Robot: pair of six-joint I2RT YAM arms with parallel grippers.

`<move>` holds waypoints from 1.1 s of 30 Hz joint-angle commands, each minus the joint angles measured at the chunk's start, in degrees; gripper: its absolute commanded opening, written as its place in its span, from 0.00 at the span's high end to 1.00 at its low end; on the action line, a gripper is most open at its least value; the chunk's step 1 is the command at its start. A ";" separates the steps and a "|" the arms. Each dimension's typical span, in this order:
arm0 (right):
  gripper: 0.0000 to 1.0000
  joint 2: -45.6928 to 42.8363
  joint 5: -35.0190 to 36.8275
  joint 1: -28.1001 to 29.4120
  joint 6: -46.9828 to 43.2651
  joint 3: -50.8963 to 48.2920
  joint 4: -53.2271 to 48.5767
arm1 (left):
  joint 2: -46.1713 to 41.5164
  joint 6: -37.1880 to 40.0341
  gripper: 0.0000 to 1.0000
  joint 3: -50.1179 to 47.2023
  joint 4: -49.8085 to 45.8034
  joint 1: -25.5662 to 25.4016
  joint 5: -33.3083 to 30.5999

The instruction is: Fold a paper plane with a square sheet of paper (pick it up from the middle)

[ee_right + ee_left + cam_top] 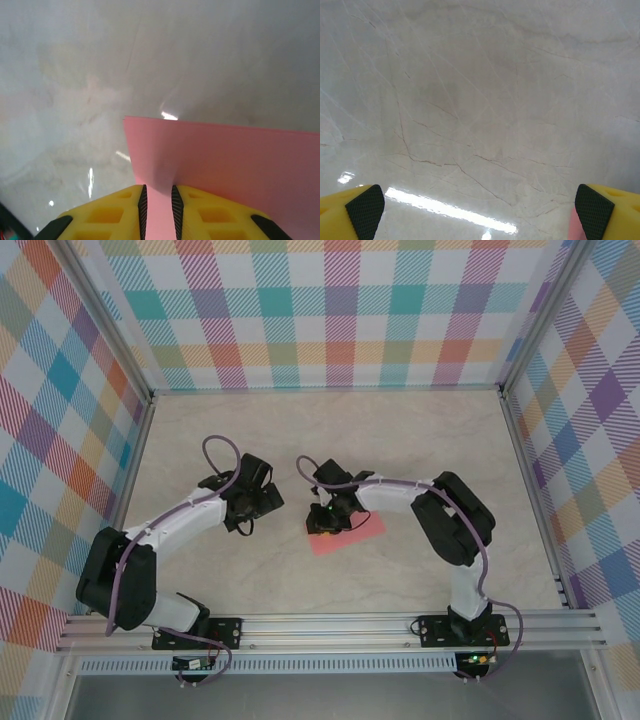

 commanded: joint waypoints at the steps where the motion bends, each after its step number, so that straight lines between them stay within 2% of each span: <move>1: 0.76 -3.00 -1.78 1.36 -9.01 -6.63 -7.77 | 1.18 1.12 0.00 1.31 -0.21 1.03 2.94; 3: 0.76 -6.24 0.68 0.84 -11.18 -8.36 -9.92 | 1.29 1.18 0.00 1.01 0.70 1.03 4.39; 6: 0.68 -11.39 3.17 -1.52 -9.71 -8.80 -10.24 | 1.37 1.36 0.00 0.65 1.52 1.04 6.17; 10: 0.52 -15.61 12.96 -5.87 0.70 -8.94 -10.40 | 1.11 2.04 0.01 0.62 1.76 0.95 9.08; 14: 0.45 -17.15 19.26 -9.80 9.59 -12.20 -10.80 | 0.42 2.41 0.01 0.03 1.92 0.64 10.57; 18: 0.42 -15.51 20.63 -12.54 12.72 -12.63 -11.56 | 0.56 2.42 0.01 -0.39 2.14 0.42 11.59; 25: 0.43 -9.94 18.72 -12.87 11.11 -8.98 -8.94 | 0.02 1.53 0.01 -1.08 3.10 -0.11 14.36; 30: 0.47 -4.87 12.17 -12.93 6.03 -5.31 -2.46 | -1.49 -0.79 0.06 -5.62 10.45 -0.92 23.32; 33: 0.49 -2.82 10.13 -12.93 2.92 -2.23 -0.41 | -1.98 -2.20 0.10 -7.52 11.86 -2.70 25.12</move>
